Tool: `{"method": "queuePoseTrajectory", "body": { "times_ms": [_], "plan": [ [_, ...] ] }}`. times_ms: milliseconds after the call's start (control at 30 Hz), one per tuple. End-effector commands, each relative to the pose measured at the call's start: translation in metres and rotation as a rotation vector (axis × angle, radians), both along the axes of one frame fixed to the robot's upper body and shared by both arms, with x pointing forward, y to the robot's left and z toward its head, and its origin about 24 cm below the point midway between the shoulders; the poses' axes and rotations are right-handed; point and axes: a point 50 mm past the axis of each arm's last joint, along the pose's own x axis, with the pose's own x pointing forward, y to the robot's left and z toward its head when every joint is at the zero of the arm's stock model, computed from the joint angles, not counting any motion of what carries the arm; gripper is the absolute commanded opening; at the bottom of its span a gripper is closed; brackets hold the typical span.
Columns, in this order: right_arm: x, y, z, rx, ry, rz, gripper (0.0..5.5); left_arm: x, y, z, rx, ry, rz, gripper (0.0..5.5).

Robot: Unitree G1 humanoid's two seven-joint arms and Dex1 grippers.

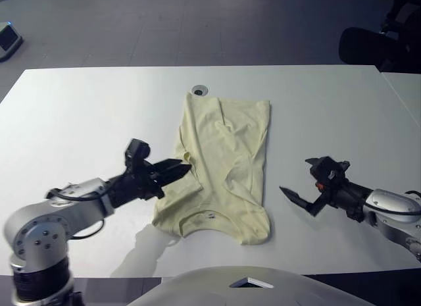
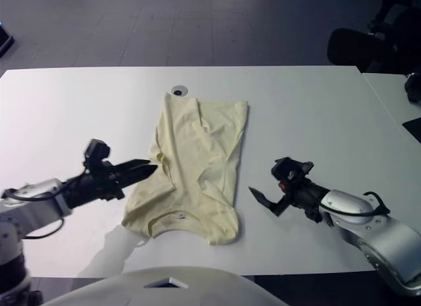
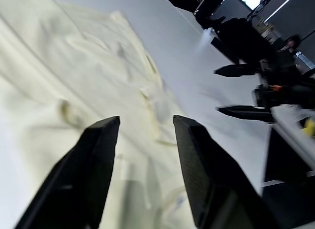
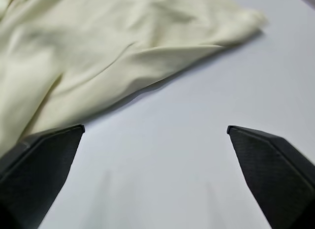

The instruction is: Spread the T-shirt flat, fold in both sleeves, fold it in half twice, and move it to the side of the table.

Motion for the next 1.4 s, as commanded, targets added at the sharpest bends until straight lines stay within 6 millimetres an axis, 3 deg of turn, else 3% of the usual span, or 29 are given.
{"method": "queuePoseTrajectory", "body": {
  "times_ms": [33,133,267,400,533,700,867,1400],
  "plan": [
    [-0.031,0.008,-0.009,-0.081,0.082,0.258,5.40,-0.012,0.044,-0.011,0.287,0.018,-0.165,2.91],
    [-0.041,0.013,-0.014,-0.089,0.069,0.348,5.40,-0.023,0.071,-0.035,0.561,0.027,-0.395,3.40],
    [-0.047,0.020,-0.025,-0.117,0.035,0.426,5.40,-0.039,0.074,-0.065,0.765,-0.043,-0.666,4.14],
    [-0.047,0.027,-0.033,-0.110,0.020,0.462,5.40,-0.054,0.060,-0.085,0.756,-0.115,-0.792,4.79],
    [-0.044,0.031,-0.041,-0.119,-0.001,0.491,5.40,-0.058,0.047,-0.091,0.722,-0.217,-0.841,5.37],
    [-0.032,0.031,-0.047,-0.193,-0.092,0.528,5.19,-0.058,0.033,-0.094,0.701,-0.287,-0.868,5.40],
    [-0.029,0.037,-0.052,-0.185,-0.125,0.549,4.44,-0.059,0.019,-0.098,0.690,-0.315,-0.881,4.51],
    [-0.024,0.046,-0.047,-0.139,-0.230,0.638,1.82,-0.059,0.011,-0.100,0.688,-0.329,-0.848,1.66]
  ]
}}
